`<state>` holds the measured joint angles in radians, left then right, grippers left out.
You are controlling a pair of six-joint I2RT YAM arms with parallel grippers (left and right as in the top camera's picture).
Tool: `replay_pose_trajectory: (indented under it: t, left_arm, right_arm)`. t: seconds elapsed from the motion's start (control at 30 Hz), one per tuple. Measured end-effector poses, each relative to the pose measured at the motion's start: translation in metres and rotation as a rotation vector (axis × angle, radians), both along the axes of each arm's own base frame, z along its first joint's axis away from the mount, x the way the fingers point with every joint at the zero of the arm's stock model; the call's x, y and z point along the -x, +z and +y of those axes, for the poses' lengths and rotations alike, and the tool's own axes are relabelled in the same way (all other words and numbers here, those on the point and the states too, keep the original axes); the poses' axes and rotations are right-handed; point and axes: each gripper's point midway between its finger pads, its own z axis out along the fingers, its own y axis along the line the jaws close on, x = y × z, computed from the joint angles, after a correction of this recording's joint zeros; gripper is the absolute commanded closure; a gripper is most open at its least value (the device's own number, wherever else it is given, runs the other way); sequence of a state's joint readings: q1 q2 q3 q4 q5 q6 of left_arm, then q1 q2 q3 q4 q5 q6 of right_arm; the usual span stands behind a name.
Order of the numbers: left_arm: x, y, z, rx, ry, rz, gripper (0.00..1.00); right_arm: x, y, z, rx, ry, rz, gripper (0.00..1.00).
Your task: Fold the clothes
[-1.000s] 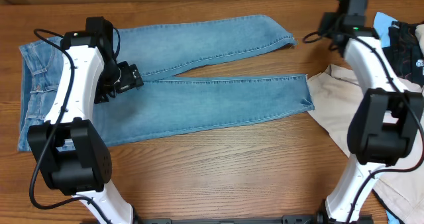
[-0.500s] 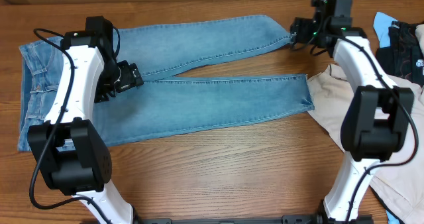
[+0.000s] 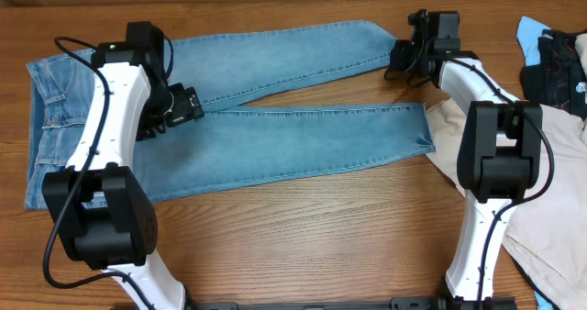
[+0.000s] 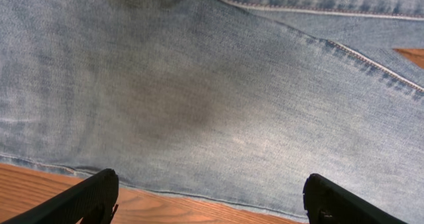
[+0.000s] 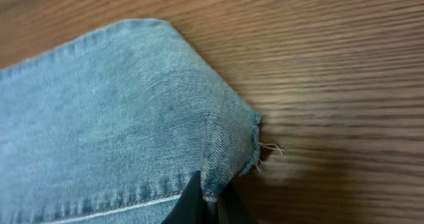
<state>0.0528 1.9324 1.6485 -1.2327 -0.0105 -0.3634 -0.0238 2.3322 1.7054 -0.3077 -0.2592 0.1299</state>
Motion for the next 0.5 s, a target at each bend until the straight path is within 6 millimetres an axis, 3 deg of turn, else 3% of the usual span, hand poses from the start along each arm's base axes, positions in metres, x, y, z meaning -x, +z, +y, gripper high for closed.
replay_pose_trajectory:
  t: [0.07,0.2,0.23,0.27,0.3,0.33,0.4,0.5]
  left_arm:
    - [0.000,0.000,-0.002,0.000,-0.005,-0.001,0.08]
    - [-0.006,0.000,-0.003,-0.001,-0.008,-0.026,0.08]
    - [-0.008,0.001,-0.003,-0.002,-0.008,-0.034,0.08]
    - [-0.010,0.001,-0.002,-0.002,-0.008,-0.041,0.08]
    - [-0.012,0.001,-0.002,-0.002,-0.008,-0.048,0.08]
    - [-0.013,0.001,-0.002,-0.003,-0.008,-0.053,0.08]
    - [-0.012,0.001,-0.002,-0.003,-0.008,-0.049,0.08]
    - [-0.006,0.000,-0.003,-0.002,-0.008,-0.022,0.08]
  right_arm:
    - [-0.002,0.004,-0.008,-0.009,-0.026,0.001,0.96]
    - [-0.004,0.030,-0.076,0.042,-0.186,-0.019,0.95]
    - [-0.001,0.042,-0.095,0.052,-0.226,-0.024,0.87]
    - [0.001,0.048,-0.106,0.058,-0.248,-0.026,0.68]
    - [0.004,0.053,-0.115,0.066,-0.265,-0.025,0.43]
    - [0.008,0.060,-0.127,0.069,-0.299,-0.019,0.33]
    - [0.016,0.066,-0.141,0.080,-0.332,0.001,0.21]
    - [0.029,0.060,-0.140,0.086,-0.337,0.064,0.19]
